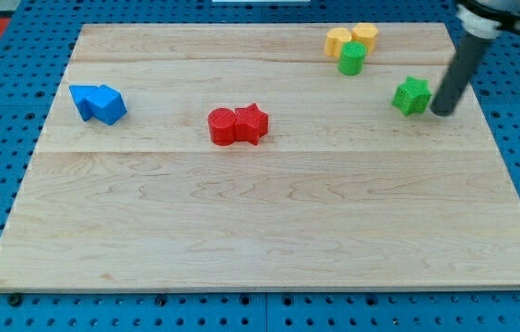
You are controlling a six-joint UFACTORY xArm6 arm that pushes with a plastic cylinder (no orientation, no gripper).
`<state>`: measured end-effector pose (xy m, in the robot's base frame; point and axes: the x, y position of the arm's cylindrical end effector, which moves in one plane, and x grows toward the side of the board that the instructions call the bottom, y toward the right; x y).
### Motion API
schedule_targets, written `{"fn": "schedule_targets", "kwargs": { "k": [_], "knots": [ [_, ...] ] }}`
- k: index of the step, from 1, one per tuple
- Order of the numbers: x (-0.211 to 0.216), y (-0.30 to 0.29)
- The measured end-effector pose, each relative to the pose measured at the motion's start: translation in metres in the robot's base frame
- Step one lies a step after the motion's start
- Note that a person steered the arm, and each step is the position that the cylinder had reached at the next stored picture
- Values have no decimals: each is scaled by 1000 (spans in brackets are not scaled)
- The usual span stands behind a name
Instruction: Place the green star horizontally to the green circle
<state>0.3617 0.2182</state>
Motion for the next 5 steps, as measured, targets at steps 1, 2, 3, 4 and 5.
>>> {"fn": "schedule_targets", "kwargs": {
  "k": [1,2,3,4,5],
  "knots": [
    [-51,-36],
    [-64,-64],
    [-38,-17],
    [-9,-34],
    [-54,-90]
  ]
}}
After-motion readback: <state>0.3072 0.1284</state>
